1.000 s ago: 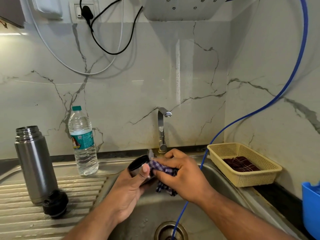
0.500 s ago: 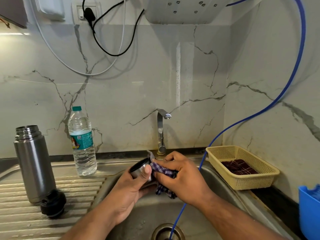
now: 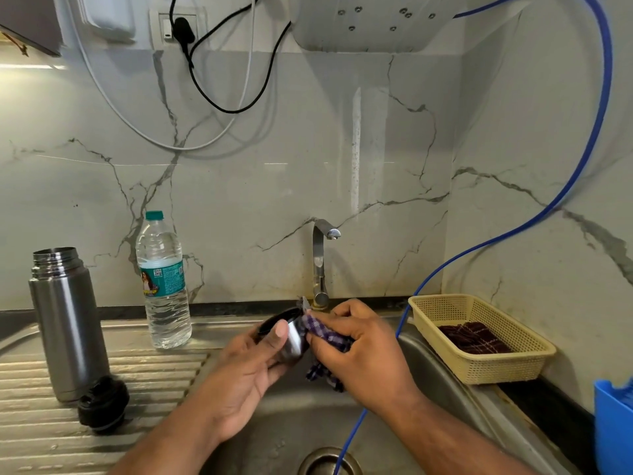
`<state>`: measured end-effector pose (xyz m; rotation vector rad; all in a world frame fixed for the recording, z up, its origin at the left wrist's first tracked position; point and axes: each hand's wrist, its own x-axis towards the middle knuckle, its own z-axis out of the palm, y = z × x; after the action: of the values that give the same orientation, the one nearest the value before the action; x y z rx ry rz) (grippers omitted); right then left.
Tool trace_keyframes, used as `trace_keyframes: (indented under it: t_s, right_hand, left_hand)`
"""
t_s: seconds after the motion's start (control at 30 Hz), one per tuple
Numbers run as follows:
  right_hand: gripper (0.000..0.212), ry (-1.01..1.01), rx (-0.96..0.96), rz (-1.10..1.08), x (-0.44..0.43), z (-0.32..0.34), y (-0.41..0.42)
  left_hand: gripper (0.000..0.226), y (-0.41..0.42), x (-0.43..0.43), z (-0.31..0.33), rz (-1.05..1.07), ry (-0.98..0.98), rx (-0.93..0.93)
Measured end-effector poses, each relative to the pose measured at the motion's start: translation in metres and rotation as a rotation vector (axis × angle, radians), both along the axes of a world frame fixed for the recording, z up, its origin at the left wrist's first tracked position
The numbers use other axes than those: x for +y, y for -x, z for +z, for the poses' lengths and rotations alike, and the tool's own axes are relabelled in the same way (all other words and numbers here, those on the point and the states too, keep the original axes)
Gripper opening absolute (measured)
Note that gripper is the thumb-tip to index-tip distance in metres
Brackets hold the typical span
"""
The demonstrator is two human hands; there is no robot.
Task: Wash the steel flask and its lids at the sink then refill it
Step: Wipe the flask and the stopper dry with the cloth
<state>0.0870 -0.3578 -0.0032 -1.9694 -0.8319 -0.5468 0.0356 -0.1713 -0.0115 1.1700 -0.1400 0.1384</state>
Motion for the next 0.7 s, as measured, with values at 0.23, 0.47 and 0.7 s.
trace_keyframes:
  t_s: [0.23, 0.47, 0.7]
  right_hand:
    - [0.032, 0.052, -0.051, 0.031, 0.001, 0.000, -0.003]
    - [0.031, -0.025, -0.013, 0.006, -0.001, -0.001, -0.005]
    - [0.028, 0.035, -0.026, 0.051, 0.000, 0.000, -0.006]
  left_hand:
    - [0.096, 0.004, -0.009, 0.002, -0.026, 0.078, -0.026]
    - [0.053, 0.004, -0.014, 0.001, -0.058, 0.086, -0.024]
    - [0.095, 0.008, -0.017, 0.005, 0.036, 0.022, -0.037]
